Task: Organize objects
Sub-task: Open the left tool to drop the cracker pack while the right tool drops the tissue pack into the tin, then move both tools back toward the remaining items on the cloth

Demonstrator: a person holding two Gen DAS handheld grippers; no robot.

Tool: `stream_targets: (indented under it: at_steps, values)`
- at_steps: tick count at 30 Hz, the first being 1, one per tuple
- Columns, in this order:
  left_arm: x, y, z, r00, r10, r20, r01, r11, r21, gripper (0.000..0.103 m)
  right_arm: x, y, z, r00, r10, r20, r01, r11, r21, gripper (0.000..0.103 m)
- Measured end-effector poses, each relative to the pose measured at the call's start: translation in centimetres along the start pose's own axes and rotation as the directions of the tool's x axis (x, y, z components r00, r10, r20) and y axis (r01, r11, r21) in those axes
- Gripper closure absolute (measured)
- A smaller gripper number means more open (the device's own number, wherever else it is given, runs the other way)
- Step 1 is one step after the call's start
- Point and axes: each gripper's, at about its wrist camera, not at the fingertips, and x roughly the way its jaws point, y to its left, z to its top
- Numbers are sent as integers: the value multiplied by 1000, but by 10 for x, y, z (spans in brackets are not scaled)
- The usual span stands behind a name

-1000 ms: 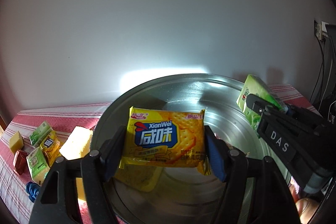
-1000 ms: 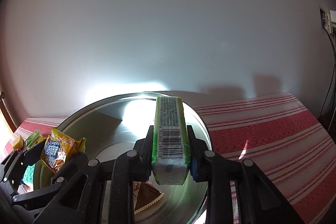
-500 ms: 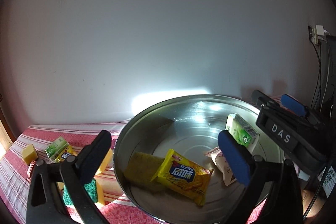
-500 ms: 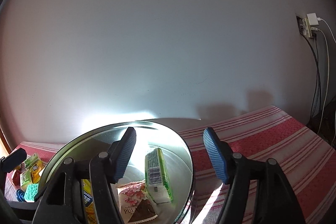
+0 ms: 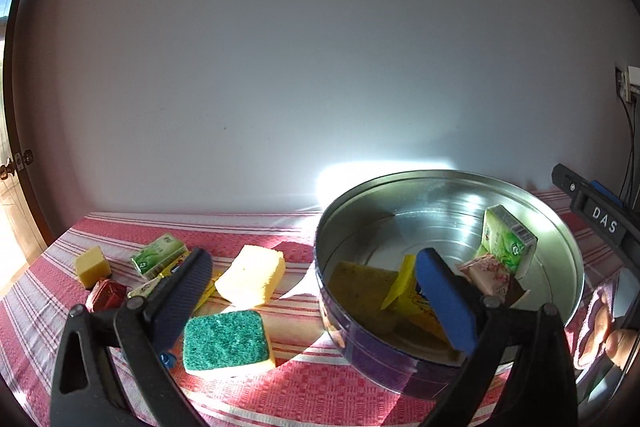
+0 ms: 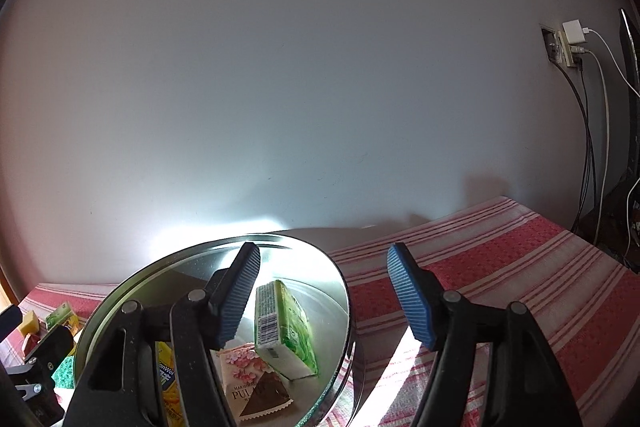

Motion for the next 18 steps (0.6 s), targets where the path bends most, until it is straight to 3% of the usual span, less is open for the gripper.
stream_targets:
  at_steps: [11,18]
  values:
    - [6,25,-14,999,39,-27,-40,999,-20,0,-16,9,-5,997,-70,21,70,998,8,35]
    - [7,37,-20,998,39,-47,-40,999,-25,0,-30,20,-15,999,-40,-2,40,999,26,35]
